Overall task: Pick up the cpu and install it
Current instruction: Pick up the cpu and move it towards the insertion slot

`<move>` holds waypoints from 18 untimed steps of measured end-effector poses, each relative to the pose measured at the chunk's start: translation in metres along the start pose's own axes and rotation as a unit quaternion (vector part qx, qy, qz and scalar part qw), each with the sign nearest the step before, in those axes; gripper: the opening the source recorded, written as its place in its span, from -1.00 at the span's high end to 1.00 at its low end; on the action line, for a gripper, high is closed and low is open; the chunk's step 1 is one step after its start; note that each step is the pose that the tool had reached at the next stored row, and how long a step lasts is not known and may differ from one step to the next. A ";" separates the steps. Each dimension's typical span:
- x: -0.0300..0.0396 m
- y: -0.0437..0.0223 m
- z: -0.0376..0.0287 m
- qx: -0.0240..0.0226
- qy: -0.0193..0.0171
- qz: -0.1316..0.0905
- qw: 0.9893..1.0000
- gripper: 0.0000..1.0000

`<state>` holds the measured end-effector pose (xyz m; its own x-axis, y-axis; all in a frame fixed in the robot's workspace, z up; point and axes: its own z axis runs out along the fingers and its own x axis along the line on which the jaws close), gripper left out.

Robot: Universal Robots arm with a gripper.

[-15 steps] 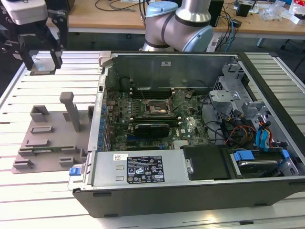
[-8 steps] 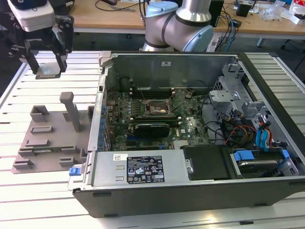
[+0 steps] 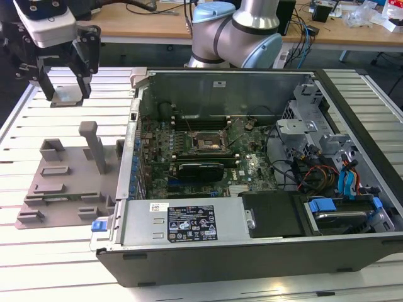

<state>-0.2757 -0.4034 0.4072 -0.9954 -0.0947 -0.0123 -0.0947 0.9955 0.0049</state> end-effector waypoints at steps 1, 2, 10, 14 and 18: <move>-0.0004 0.0000 0.0016 0.000 0.000 0.000 1.000 -0.10; -0.0005 -0.0001 0.0021 0.000 0.000 0.000 1.000 -0.10; -0.0012 -0.0002 0.0102 0.000 0.000 0.000 1.000 -0.10; -0.0055 -0.0006 0.0150 0.000 0.000 0.000 1.000 -0.10; -0.0174 -0.0018 0.0162 0.000 0.000 0.000 1.000 -0.10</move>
<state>-0.2580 -0.4034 0.3912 -0.9954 -0.0947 -0.0123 -0.0948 0.9955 0.0049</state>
